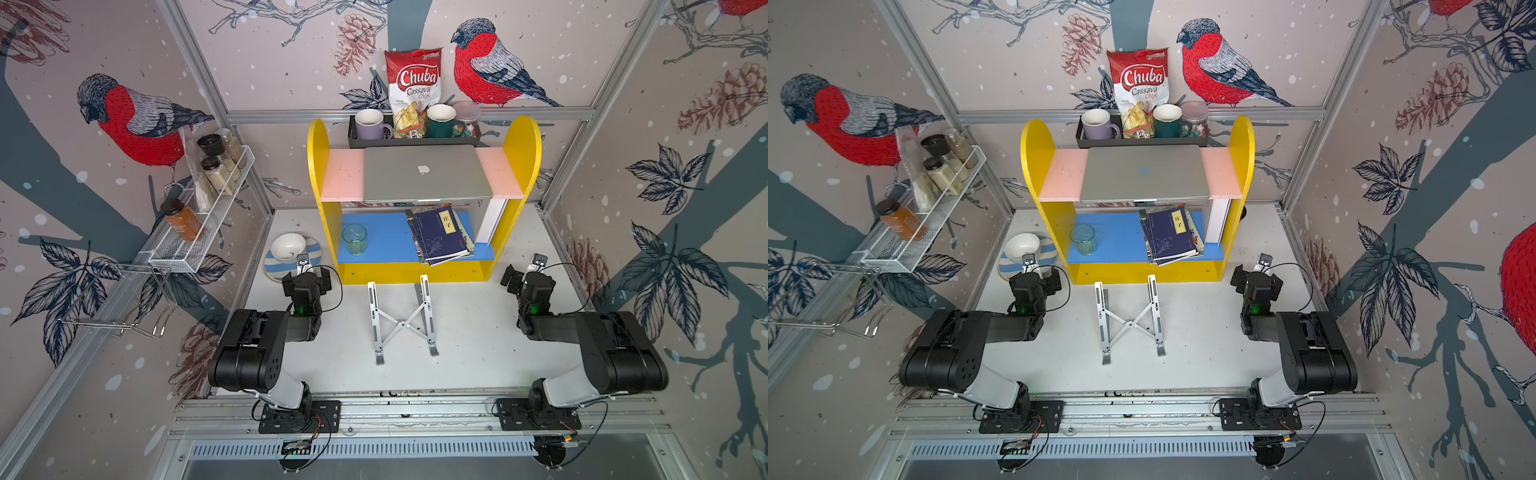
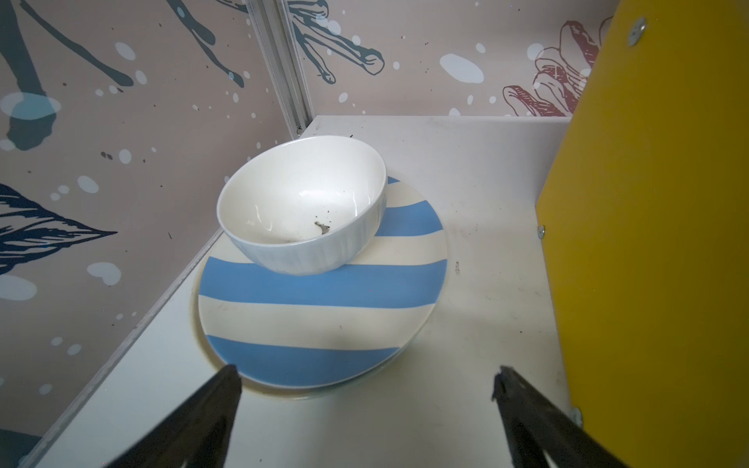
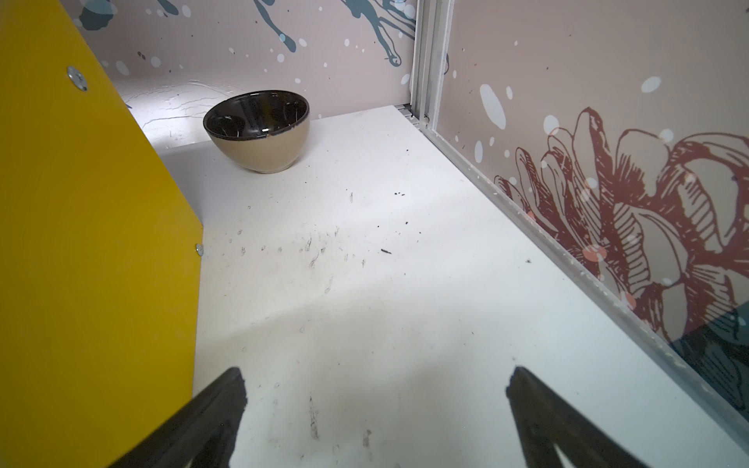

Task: Close the laptop lid and set it aside
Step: Reset both arms

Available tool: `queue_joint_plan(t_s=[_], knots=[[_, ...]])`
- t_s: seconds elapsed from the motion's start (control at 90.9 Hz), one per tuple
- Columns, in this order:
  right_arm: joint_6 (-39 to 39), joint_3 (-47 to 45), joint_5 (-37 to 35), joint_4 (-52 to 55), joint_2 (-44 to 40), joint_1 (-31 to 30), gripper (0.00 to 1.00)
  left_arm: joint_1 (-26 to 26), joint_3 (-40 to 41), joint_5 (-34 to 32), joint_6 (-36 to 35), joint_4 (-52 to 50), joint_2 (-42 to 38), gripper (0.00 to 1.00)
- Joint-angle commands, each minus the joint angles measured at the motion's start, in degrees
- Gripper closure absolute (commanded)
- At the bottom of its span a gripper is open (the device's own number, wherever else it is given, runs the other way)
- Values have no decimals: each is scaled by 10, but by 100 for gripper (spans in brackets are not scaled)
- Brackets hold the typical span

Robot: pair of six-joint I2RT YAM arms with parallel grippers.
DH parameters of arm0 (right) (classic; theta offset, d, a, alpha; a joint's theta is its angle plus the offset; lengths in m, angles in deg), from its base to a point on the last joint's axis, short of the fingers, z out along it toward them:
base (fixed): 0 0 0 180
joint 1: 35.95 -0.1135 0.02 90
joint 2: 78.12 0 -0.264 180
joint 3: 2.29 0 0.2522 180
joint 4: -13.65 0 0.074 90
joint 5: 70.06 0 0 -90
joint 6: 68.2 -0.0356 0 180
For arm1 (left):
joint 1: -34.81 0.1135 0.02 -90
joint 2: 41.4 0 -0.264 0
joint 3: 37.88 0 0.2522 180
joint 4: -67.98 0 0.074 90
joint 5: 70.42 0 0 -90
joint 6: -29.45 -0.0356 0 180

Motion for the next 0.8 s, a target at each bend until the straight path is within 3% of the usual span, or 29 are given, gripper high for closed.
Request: queue_joint_plan(t_s=[0.0,0.792], knots=[[2,3,-2,-11,0,-1,0,0,-3,10,-7,0,-1,4],[3,3,-2,-11,0,-1,0,0,-4,26,-12,-3,0,4]])
